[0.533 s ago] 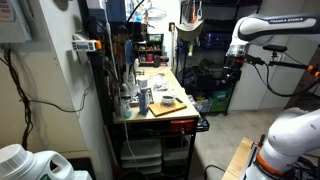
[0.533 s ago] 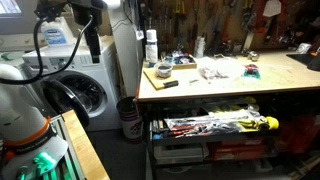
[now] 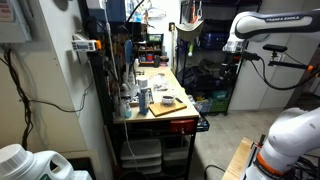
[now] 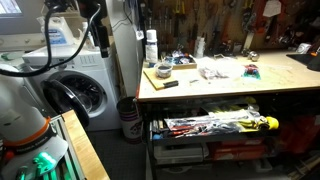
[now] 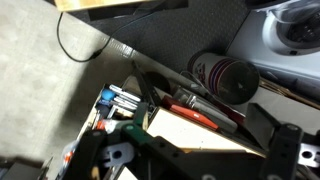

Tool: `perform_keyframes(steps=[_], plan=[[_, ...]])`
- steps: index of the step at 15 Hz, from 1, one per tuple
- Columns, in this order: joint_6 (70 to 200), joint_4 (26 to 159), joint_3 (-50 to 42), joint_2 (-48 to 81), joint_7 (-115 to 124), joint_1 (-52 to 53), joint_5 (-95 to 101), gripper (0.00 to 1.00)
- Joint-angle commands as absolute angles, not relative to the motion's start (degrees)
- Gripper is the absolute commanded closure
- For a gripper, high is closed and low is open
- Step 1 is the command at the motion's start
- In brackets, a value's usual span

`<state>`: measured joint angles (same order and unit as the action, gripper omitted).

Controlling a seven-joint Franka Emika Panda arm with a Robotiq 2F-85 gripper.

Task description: Turn the tin upside down

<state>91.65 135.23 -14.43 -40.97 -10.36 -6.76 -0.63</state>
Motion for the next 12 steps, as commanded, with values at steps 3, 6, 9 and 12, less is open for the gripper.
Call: perform_keyframes(steps=[3, 6, 9, 12], plan=[[100.6, 124.9, -14.5, -26.4, -24.1, -1.7, 1.1, 0.00], [104.6, 120.8, -14.2, -18.8, -32.1, 1.4, -2.0, 0.00], [107.9, 118.2, -11.9, -12.0, -37.8, 3.3, -4.9, 0.00], [110.2, 115.5, -9.2, -6.3, -41.8, 3.3, -7.2, 0.00]])
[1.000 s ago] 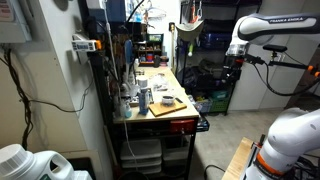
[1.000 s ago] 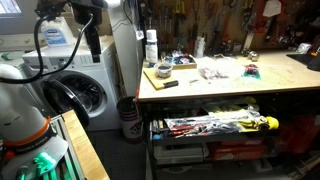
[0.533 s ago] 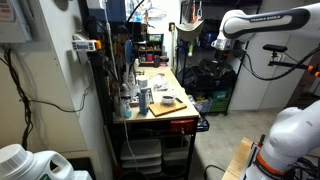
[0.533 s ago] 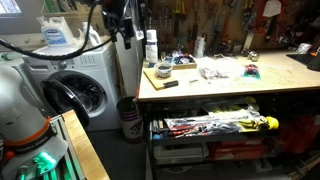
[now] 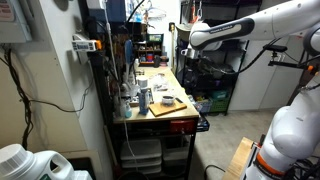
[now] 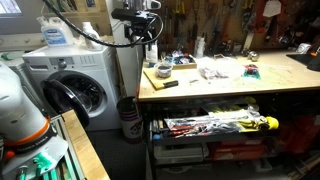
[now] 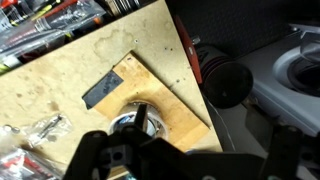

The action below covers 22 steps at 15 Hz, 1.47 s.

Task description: Turn the tin upside down

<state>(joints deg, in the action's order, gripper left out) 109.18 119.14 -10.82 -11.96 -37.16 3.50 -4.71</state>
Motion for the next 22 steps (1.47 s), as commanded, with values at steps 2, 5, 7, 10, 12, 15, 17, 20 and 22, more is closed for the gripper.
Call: perform_keyframes(steps=[2, 5, 7, 10, 12, 15, 17, 20, 22], plan=[[110.2, 117.2, -7.5, -8.1, -39.5, 2.0, -6.4, 0.00], [110.5, 115.2, -6.5, -4.9, -40.3, 1.8, -6.9, 0.00], [110.5, 114.8, -6.5, -4.7, -40.7, 1.7, -7.0, 0.00], [114.3, 114.1, -6.7, -2.5, -40.6, 1.4, -8.8, 0.00], [117.6, 113.3, -6.8, 0.1, -41.9, 0.7, -12.5, 0.00], [121.0, 112.4, -6.6, 3.9, -44.5, -0.8, -19.5, 0.00], [123.4, 111.6, -5.9, 6.4, -46.7, -2.0, -22.9, 0.00], [125.3, 109.6, -4.7, 10.2, -48.8, -3.8, -26.5, 0.00], [124.7, 107.8, -3.8, 12.6, -47.9, -4.8, -27.3, 0.05]])
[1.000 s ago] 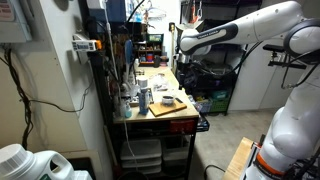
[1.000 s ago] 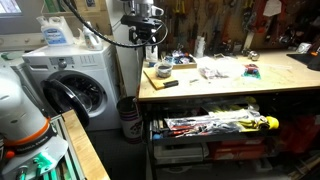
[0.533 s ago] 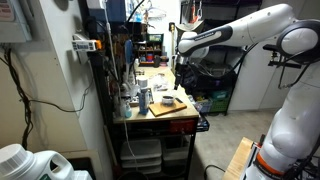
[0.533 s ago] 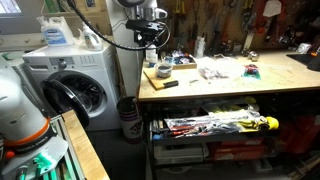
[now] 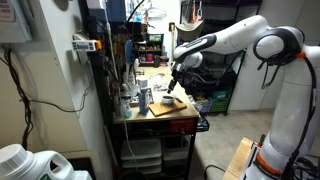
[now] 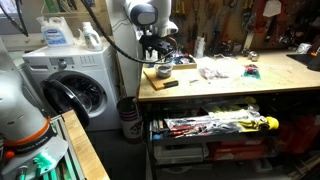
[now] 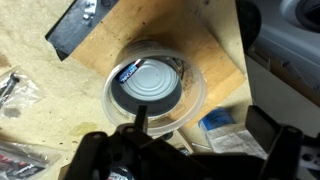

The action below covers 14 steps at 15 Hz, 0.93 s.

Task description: Turn the tin upside down

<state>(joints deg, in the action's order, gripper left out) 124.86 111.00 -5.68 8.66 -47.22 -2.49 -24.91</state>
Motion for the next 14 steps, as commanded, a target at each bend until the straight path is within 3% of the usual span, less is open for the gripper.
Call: perform_keyframes(steps=[1, 8, 9, 10, 14], plan=[[124.7, 107.1, -3.5, 13.5, -47.1, -5.1, -27.2, 0.07], [124.1, 103.0, -1.3, 18.5, -43.3, -7.2, -25.9, 0.27], [124.1, 102.8, -1.1, 18.9, -42.6, -7.3, -25.9, 0.35], [124.2, 102.6, -1.0, 19.3, -41.5, -7.3, -25.4, 0.29], [123.8, 101.6, -0.3, 20.5, -39.0, -7.6, -24.8, 0.32]])
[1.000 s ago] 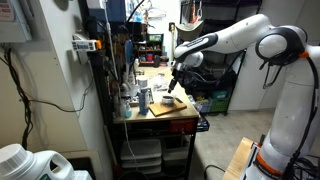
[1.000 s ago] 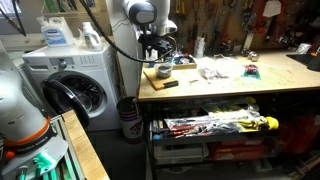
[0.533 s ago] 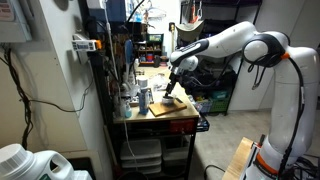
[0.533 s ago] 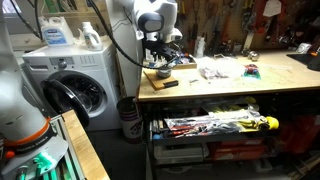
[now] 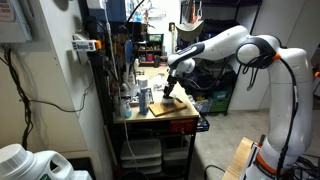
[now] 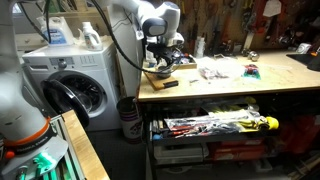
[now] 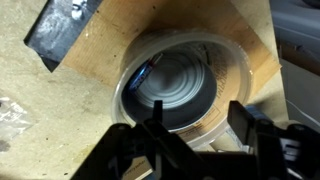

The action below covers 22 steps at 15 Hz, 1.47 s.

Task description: Turn the tin upside down

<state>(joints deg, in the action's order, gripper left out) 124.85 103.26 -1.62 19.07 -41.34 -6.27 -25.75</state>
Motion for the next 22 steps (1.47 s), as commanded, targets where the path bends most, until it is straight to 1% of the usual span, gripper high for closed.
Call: perform_keyframes(steps=[1, 2, 3, 5, 6, 7, 8, 9, 10, 11, 12, 14, 22], plan=[[123.6, 101.5, -0.3, 20.8, -38.3, -7.6, -24.5, 0.33], [123.5, 101.3, -0.2, 20.9, -37.7, -7.6, -24.1, 0.35], [123.3, 101.2, -0.3, 21.1, -36.7, -7.6, -23.7, 0.40], [123.1, 101.0, -0.4, 21.4, -34.9, -7.7, -23.0, 0.62], [122.9, 100.9, -0.5, 21.5, -34.1, -7.7, -22.5, 0.61], [122.7, 100.8, -0.5, 21.7, -33.2, -7.8, -22.1, 0.72], [122.4, 100.8, -0.5, 21.8, -32.3, -7.8, -21.7, 0.75], [122.0, 100.7, -0.4, 21.9, -31.6, -7.9, -21.3, 0.81], [121.7, 100.6, -0.3, 22.0, -31.3, -8.1, -21.2, 0.82], [121.4, 100.6, -0.2, 22.0, -31.0, -8.1, -21.0, 0.90], [121.2, 100.6, -0.1, 22.0, -30.7, -8.2, -21.0, 0.94], [121.2, 100.6, 0.1, 21.9, -30.7, -8.4, -21.3, 1.00], [121.7, 101.7, 0.6, 16.6, -32.2, -10.2, -25.0, 0.99]])
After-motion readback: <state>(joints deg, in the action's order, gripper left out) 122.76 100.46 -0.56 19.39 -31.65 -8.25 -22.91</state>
